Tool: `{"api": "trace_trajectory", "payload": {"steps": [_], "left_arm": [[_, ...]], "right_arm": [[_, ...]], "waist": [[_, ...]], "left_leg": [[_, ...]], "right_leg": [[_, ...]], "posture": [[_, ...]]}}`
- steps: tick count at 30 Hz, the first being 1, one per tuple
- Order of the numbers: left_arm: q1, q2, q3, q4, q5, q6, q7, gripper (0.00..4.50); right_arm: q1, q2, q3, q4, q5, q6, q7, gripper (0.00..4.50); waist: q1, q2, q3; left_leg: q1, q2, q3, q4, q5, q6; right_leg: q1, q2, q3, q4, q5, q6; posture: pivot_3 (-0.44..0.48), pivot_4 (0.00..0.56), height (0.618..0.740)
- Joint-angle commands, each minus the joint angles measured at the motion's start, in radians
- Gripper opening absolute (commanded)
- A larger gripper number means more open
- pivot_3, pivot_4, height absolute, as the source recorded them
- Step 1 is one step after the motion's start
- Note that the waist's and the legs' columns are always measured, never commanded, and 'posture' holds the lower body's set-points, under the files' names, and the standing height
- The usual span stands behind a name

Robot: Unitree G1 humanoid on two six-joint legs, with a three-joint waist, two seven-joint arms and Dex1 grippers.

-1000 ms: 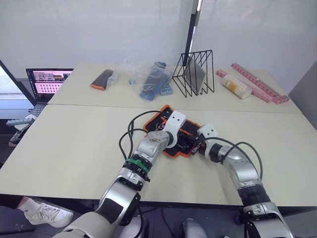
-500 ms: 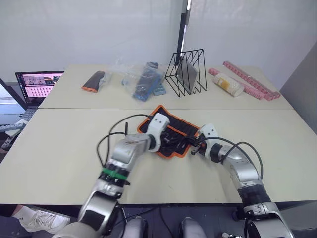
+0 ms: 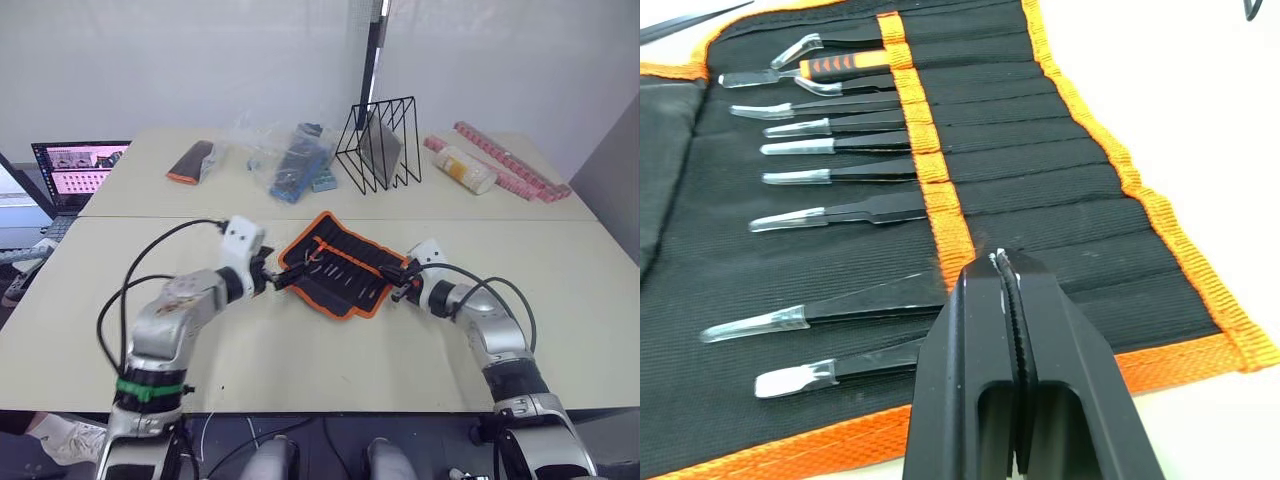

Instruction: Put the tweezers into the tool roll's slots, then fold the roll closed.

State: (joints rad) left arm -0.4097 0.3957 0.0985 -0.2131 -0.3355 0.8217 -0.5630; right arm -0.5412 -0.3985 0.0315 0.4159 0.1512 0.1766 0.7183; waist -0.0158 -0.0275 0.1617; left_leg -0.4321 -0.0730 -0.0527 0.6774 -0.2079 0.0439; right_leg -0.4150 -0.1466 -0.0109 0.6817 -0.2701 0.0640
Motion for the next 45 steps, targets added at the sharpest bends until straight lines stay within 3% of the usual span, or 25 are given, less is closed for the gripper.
{"api": "trace_trajectory", "payload": {"steps": [1, 6, 11, 23, 36, 45], "left_arm": [[0.093, 0.048, 0.093, -0.049, 0.001, -0.094, 0.01, 4.49], [0.27, 0.06, 0.238, -0.014, 0.005, -0.2, 0.061, 4.49], [0.508, 0.019, 0.357, -0.001, 0.048, -0.489, 0.08, 4.49], [0.663, -0.041, 0.397, 0.019, -0.015, -0.636, 0.08, 4.49], [0.591, -0.007, 0.361, -0.022, -0.051, -0.588, 0.109, 4.49], [0.429, -0.008, 0.237, -0.135, -0.063, -0.326, 0.227, 4.49]], "right_arm": [[-0.011, 0.0, 0.007, 0.043, -0.019, -0.027, 0.007, 0.0], [-0.016, 0.004, 0.011, 0.073, -0.023, -0.048, 0.02, 0.0], [-0.022, 0.006, 0.016, 0.095, -0.027, -0.06, 0.036, 0.0], [-0.021, 0.011, 0.022, 0.103, -0.036, -0.065, 0.056, 0.0], [-0.019, 0.013, 0.018, 0.097, -0.039, -0.064, 0.054, 0.0], [-0.035, 0.024, 0.014, 0.118, -0.044, -0.071, 0.037, 0.0]], "waist": [[0.001, 0.0, 0.0], [0.002, 0.0, 0.0], [0.003, 0.0, 0.0], [0.009, 0.0, 0.0], [0.007, 0.0, 0.0], [0.004, 0.0, 0.0]], "left_leg": [[0.0, 0.0, 0.0, 0.0, 0.0, 0.0], [0.0, 0.0, 0.0, 0.0, 0.0, 0.0], [0.0, 0.001, 0.0, 0.0, 0.0, 0.0], [0.0, 0.001, 0.001, 0.001, -0.001, 0.0], [0.0, 0.002, 0.001, 0.001, 0.0, 0.0], [0.001, 0.002, 0.001, 0.001, 0.0, 0.0]], "right_leg": [[-0.001, 0.0, 0.0, 0.0, 0.0, 0.0], [-0.004, 0.0, 0.0, 0.0, 0.0, 0.0], [-0.005, 0.0, 0.001, 0.0, 0.0, -0.001], [-0.005, -0.001, 0.0, 0.0, 0.0, -0.001], [-0.004, 0.0, -0.001, 0.0, 0.0, -0.001], [-0.004, 0.0, -0.001, 0.0, 0.0, -0.001]], "posture": [[0.0, 0.15, 0.687], [0.0, 0.15, 0.687], [0.0, 0.15, 0.687], [0.0, 0.15, 0.687], [0.0, 0.15, 0.687], [0.0, 0.15, 0.687]]}}
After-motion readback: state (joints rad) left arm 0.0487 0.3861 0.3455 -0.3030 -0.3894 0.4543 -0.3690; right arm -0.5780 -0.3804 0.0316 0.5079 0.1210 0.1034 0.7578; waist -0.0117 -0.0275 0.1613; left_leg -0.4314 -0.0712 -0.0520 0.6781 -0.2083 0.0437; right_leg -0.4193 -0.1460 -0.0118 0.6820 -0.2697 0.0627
